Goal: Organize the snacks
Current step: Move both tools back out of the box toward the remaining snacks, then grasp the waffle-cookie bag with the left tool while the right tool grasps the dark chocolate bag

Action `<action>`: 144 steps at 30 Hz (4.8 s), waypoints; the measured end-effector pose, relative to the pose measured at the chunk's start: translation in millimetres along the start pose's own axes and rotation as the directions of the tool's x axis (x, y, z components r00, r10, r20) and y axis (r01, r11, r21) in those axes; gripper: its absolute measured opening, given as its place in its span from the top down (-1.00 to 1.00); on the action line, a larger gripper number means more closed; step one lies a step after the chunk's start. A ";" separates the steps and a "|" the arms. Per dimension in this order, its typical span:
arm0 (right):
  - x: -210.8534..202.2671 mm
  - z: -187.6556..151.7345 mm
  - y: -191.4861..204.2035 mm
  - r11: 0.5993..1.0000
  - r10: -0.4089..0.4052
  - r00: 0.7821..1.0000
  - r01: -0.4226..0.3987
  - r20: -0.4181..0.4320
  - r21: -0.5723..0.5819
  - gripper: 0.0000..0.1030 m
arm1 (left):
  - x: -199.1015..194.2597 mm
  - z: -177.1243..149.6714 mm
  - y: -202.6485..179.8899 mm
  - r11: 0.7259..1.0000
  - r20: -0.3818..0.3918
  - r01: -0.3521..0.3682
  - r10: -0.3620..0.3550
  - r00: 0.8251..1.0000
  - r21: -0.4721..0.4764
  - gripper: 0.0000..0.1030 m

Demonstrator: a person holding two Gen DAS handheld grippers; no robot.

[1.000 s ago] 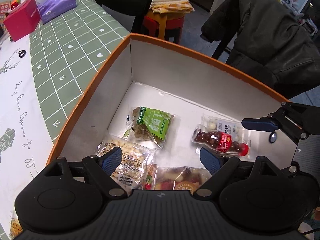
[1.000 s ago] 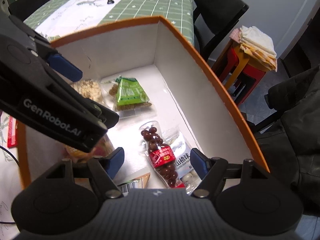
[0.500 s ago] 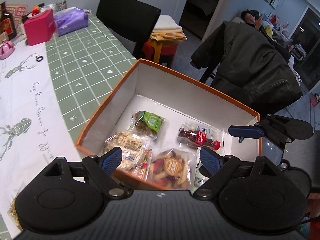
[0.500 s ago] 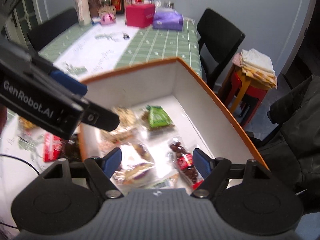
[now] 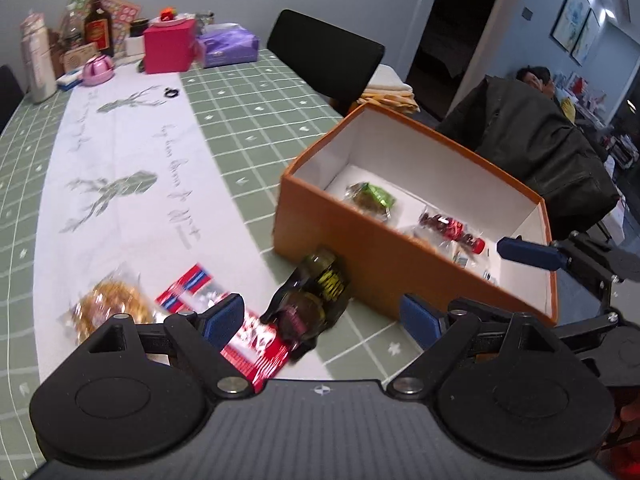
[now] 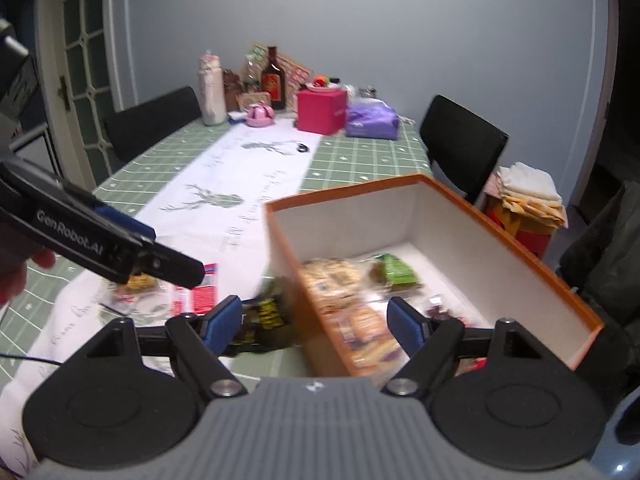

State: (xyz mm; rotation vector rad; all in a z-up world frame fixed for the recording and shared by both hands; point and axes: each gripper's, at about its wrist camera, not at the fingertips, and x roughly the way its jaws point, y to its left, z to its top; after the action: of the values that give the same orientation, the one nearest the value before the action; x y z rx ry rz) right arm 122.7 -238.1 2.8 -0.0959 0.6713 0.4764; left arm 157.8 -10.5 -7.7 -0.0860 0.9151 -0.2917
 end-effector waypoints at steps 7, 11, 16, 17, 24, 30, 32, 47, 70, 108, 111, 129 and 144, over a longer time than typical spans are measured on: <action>30.2 -20.7 47.0 0.997 0.060 0.997 -0.062 -0.053 -0.035 -0.44 | -7.1 -43.1 35.1 0.998 -0.043 -0.066 0.065 0.997 -0.023 -0.79; 48.8 -26.3 62.8 0.996 0.063 0.996 -0.067 -0.068 -0.057 -0.36 | -7.6 -62.9 59.5 0.991 -0.035 -0.128 0.128 0.991 -0.024 -0.77; 73.7 -26.9 74.5 0.995 0.067 0.994 -0.073 -0.082 -0.068 -0.37 | -7.2 -74.5 84.7 0.977 0.022 -0.212 0.213 0.977 -0.016 -0.82; 78.3 -26.7 76.3 0.995 0.067 0.994 -0.073 -0.087 -0.069 -0.37 | -6.1 -74.1 89.5 0.976 0.031 -0.217 0.218 0.976 -0.026 -0.83; 109.4 -28.6 82.4 0.995 0.034 0.995 -0.042 -0.091 -0.090 -0.38 | 13.0 -70.2 106.5 0.967 0.052 -0.253 0.255 0.966 -0.037 -0.87; 119.1 -26.9 69.0 0.999 -0.032 0.998 0.031 -0.061 -0.017 -0.54 | 26.3 -62.7 121.6 0.937 0.068 -0.271 0.292 0.954 -0.223 -0.88; 123.4 -25.9 66.8 0.999 -0.050 0.997 0.050 -0.064 0.006 -0.54 | 31.3 -57.8 127.3 0.906 0.053 -0.296 0.326 0.944 -0.304 -0.90; 146.6 -39.6 63.3 0.995 -0.081 0.990 0.087 -0.118 0.049 -0.45 | 73.9 -35.0 130.7 0.821 -0.071 -0.403 0.411 0.909 -0.405 -1.00; 105.5 -60.2 68.9 0.995 0.070 0.974 -0.083 -0.216 -0.052 -0.11 | 41.0 -86.3 73.7 0.961 -0.136 -0.267 0.256 0.957 -0.068 -0.66; 77.0 -88.0 88.3 0.977 -0.023 0.999 0.016 -0.031 -0.212 -0.09 | 50.8 -89.2 31.0 0.909 -0.114 -0.405 0.394 0.912 -0.100 -0.96; 78.0 -87.9 88.8 0.976 -0.023 0.999 0.016 -0.030 -0.216 -0.08 | 54.2 -89.8 29.3 0.910 -0.108 -0.404 0.395 0.912 -0.087 -0.97; 65.2 -85.7 84.4 0.980 -0.008 0.999 -0.002 -0.047 -0.198 0.35 | 24.6 -86.1 28.9 0.962 -0.045 -0.256 0.252 0.967 -0.097 -0.51; 47.2 -54.9 66.7 0.985 0.129 0.977 -0.146 -0.167 -0.095 0.35 | 18.7 -50.2 23.8 0.983 -0.253 -0.171 0.183 0.950 0.070 -0.50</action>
State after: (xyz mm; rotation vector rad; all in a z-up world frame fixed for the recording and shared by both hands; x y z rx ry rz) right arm 93.0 -173.2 -65.0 -0.1910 0.8141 0.6427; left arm 133.9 9.5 -57.3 0.0806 1.1672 -0.1591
